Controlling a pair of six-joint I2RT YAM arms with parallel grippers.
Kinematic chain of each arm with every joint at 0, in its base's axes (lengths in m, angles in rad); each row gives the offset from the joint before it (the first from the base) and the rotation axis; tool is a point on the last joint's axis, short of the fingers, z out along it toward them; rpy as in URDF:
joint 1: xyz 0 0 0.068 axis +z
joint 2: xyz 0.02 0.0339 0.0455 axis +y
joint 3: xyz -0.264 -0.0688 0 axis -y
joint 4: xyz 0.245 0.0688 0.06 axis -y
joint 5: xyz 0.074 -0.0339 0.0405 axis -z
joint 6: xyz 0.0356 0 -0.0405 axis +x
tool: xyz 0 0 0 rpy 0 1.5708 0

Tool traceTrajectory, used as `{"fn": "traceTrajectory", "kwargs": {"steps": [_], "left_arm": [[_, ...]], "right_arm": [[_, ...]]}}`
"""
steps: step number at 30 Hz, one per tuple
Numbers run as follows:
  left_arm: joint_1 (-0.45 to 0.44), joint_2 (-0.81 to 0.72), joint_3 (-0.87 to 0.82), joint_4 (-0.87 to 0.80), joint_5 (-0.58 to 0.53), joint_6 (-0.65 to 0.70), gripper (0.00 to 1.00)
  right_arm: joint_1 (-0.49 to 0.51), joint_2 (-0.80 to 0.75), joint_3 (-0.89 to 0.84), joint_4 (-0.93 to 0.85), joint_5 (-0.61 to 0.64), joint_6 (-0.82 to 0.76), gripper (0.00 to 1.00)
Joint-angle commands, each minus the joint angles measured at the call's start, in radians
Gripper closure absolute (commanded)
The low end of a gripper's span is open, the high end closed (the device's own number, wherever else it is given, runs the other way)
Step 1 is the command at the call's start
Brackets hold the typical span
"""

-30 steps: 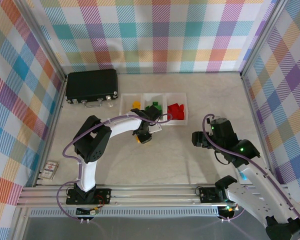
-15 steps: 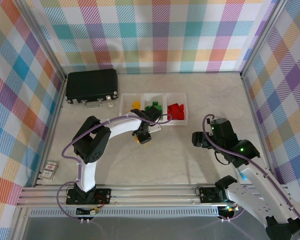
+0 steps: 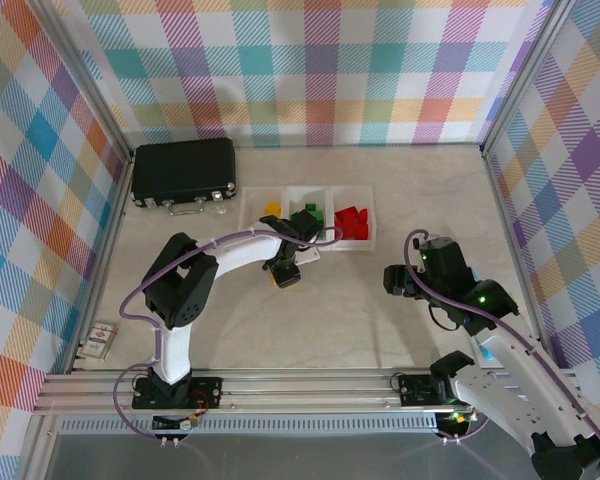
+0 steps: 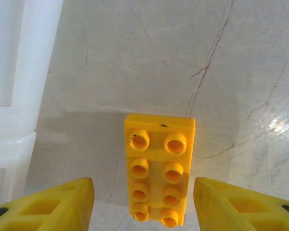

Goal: Sort the legos into containers by color
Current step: Pick up the lego from the center of the table.

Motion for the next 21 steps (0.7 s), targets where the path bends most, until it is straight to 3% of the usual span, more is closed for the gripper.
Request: {"fn": "traceTrajectory", "kwargs": {"steps": [1,11,21], "left_arm": [[0.0,0.035,-0.003,-0.042,0.038,0.015,0.43],[0.007,0.122,0.02,-0.066,0.04,0.024,0.4],[0.01,0.137,-0.002,-0.047,0.051,0.032,0.58]], "right_arm": [[-0.005,-0.01,-0.01,-0.013,-0.001,0.012,0.19],[-0.004,-0.011,-0.008,-0.019,-0.004,0.012,0.19],[-0.005,-0.029,-0.003,-0.031,0.004,0.012,0.19]]}}
